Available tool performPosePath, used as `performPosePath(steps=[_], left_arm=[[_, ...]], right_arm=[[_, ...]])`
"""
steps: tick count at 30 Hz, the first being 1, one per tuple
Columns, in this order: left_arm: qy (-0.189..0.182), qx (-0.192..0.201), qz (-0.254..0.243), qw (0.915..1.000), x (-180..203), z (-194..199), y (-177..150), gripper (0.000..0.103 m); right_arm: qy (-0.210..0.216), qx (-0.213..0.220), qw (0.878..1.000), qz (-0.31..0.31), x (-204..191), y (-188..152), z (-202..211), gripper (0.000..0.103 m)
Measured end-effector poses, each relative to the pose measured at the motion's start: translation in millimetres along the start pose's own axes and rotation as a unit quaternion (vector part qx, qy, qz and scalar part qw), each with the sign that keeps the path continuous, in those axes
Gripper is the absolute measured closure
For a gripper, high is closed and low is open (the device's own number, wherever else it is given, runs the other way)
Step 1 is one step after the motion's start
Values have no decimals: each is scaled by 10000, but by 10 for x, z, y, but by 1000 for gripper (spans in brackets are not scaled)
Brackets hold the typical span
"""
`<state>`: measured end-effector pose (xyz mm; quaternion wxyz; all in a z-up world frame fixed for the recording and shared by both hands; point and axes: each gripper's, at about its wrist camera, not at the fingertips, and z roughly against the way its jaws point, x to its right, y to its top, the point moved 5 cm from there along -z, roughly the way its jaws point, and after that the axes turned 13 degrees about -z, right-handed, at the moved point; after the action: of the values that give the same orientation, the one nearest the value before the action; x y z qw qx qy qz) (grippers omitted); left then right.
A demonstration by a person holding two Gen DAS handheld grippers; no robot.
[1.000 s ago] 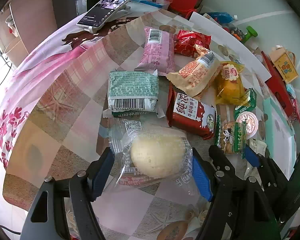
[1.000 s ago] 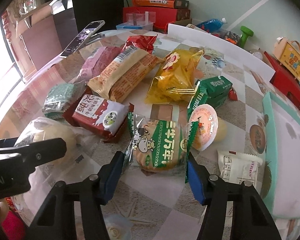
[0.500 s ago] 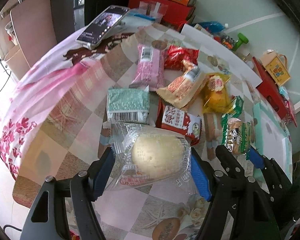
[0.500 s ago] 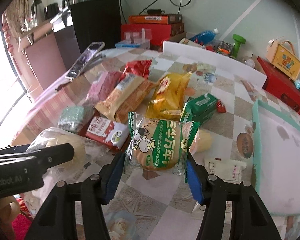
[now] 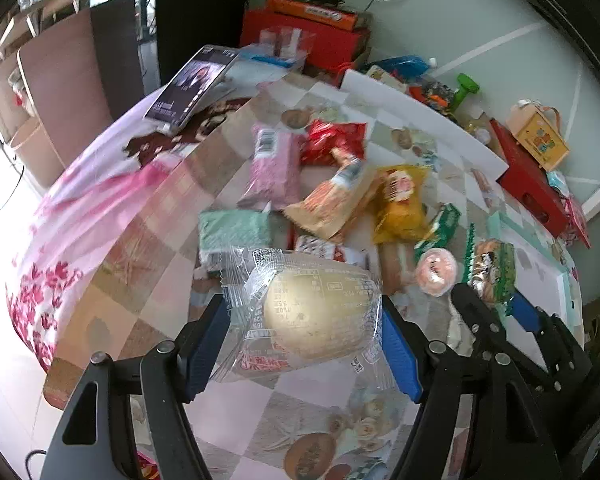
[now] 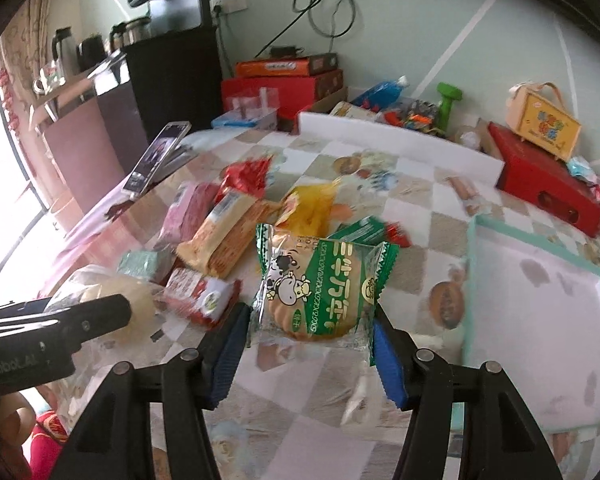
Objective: Organize snacks
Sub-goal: 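Lift the bread with the left tool while the right tool carries the biscuit toward the tray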
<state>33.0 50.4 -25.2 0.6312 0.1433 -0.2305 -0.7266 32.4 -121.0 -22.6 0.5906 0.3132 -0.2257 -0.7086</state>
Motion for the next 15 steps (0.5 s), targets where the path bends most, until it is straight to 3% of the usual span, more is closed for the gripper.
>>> performPosePath(steps=[8, 15], left_arm=[[-64, 158, -494, 9986, 487, 91, 266, 29], [-376, 307, -998, 9938, 1106, 124, 527, 29]], right_arm=[[-422, 352, 9958, -736, 664, 280, 230, 41], [-837, 671, 9820, -1556, 1391, 437, 440, 41]])
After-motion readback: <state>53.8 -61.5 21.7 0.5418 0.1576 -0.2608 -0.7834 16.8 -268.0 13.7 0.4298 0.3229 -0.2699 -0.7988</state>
